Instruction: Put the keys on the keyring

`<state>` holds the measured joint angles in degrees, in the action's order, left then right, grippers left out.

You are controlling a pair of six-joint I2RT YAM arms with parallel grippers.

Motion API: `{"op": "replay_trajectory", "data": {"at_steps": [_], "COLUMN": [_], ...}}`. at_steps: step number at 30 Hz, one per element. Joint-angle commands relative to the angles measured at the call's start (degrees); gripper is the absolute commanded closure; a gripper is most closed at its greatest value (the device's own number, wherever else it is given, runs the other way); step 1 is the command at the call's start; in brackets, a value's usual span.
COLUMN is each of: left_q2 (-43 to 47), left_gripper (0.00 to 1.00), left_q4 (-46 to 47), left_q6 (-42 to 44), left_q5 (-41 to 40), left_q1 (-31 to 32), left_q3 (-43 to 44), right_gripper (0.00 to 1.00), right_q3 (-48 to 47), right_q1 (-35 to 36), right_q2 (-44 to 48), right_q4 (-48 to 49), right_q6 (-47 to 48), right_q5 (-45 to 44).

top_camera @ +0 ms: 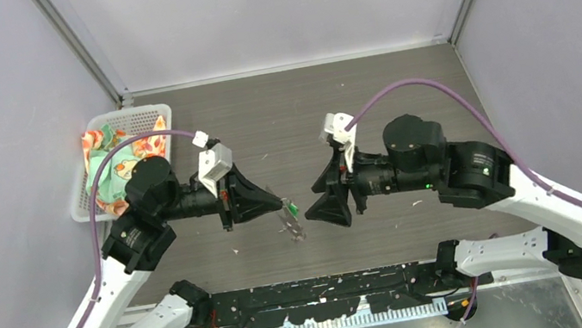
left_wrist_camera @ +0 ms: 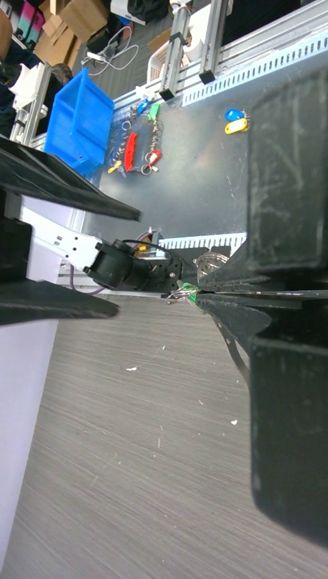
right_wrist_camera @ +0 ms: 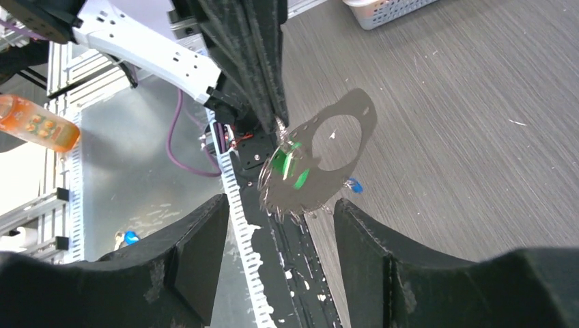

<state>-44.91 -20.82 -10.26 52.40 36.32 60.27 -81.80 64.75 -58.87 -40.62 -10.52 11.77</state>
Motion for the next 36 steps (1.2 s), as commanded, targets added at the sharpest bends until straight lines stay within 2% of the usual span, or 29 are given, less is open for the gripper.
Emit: {"op": "replay_trajectory", "data": {"at_steps": [1, 10, 15, 19, 24, 27, 29, 36], "left_q2": [0.68, 0.96, 1.11, 1.22, 1.39, 1.40, 1.48, 1.62], "left_gripper": [1.00, 1.00, 1.00, 1.00, 1.00, 1.00, 1.00, 1.00], "left_q4": [6.58, 6.09, 6.10, 6.09, 6.25, 6.21, 6.18, 6.04], "left_q6": [-3.54, -3.05, -3.01, -3.01, -2.93, -2.68, -2.47, -2.00], "left_q5": [0.48, 1.81, 2.59, 3.36, 3.30, 3.30, 3.24, 3.06], "left_q1": [0.17, 0.18, 0.20, 0.18, 0.17, 0.18, 0.16, 0.16], "left_q3": [0.19, 0.60, 0.49, 0.46, 0.46, 0.63, 0.65, 0.97], "right_gripper": [0.38, 0.58, 0.66, 0.67, 0.75, 0.67, 0.67, 0.86], "right_q3": [2.31, 3.76, 4.60, 5.13, 5.00, 5.25, 5.25, 5.22], "right_q1": [-0.11, -0.15, -0.21, -0.21, -0.20, -0.19, -0.22, -0.24], "right_q2": [-1.65, -1.82, -1.01, -0.32, -0.50, -1.20, -1.61, -2.02], "right_q4": [8.17, 12.13, 12.76, 12.75, 12.74, 12.98, 12.92, 12.31], "right_q6": [-1.59, -1.92, -2.34, -2.41, -2.59, -3.29, -3.65, -3.89], "right_q5": [-1.77, -2.37, -2.94, -4.19, -2.83, 0.31, 1.31, 2.47]}}
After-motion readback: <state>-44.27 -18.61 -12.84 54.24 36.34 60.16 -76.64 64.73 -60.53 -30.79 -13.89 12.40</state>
